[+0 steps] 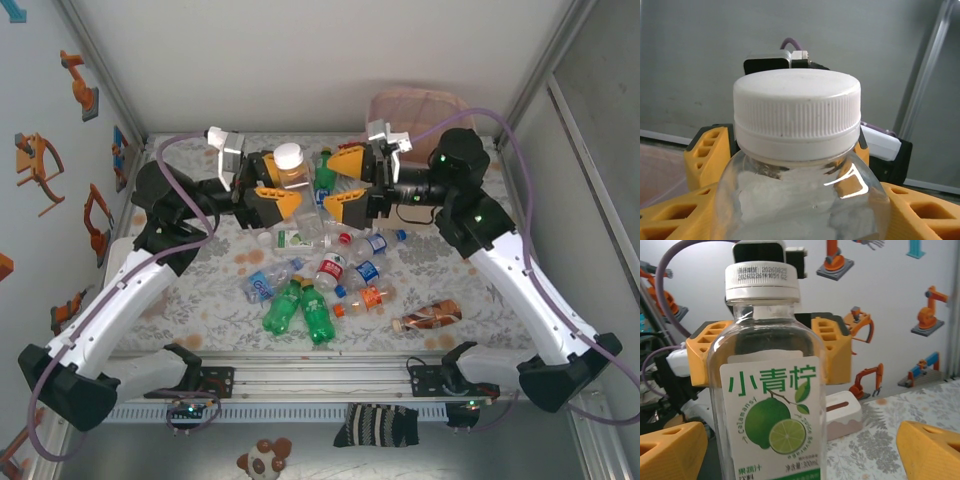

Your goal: Put the plastic bottles in the bin

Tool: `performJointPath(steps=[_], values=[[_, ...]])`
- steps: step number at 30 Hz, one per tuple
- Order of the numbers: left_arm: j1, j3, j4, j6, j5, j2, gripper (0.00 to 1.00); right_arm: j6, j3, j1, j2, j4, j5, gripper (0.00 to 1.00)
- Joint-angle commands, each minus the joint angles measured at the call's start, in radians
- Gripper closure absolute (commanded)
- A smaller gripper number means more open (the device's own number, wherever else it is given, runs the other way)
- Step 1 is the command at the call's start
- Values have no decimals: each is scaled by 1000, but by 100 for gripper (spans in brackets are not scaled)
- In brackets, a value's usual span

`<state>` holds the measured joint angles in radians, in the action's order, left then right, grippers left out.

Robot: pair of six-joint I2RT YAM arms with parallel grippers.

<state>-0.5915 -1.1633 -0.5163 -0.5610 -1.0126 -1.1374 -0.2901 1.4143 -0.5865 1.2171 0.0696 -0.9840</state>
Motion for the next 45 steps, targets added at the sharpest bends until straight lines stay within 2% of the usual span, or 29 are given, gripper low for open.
performJointPath(steps=[1, 6, 11, 16, 24, 28, 33, 36, 40, 45], values=[[-17, -42, -60, 29, -44, -19, 50, 28, -10, -30, 1, -54, -48, 4], [-23, -56, -83, 20, -44, -43, 50, 65, -18, -58, 14, 1, -30, 4], [-27, -62, -94, 18, -44, -51, 50, 68, -34, -87, 19, -12, -37, 8], [-27, -59, -94, 22, -43, -45, 50, 66, -28, -93, 17, 0, -34, 16], [-28, -56, -91, 27, -40, -43, 48, 65, 3, -99, 19, 10, -47, 34], [-28, -56, -80, 35, -32, -38, 42, 66, 12, -100, 19, 10, -36, 34], [-27, -42, -18, 83, 5, -8, 27, 69, 41, -100, 19, 42, -8, 36], [-26, -29, 56, 143, 48, 26, 20, 106, 60, -99, 11, 93, 51, 36], [-26, -8, 171, 225, 121, 81, 18, 163, 101, -93, 0, 188, 190, 36], [-25, 23, 299, 301, 231, 134, 17, 165, 177, -30, 15, 303, 376, 39]])
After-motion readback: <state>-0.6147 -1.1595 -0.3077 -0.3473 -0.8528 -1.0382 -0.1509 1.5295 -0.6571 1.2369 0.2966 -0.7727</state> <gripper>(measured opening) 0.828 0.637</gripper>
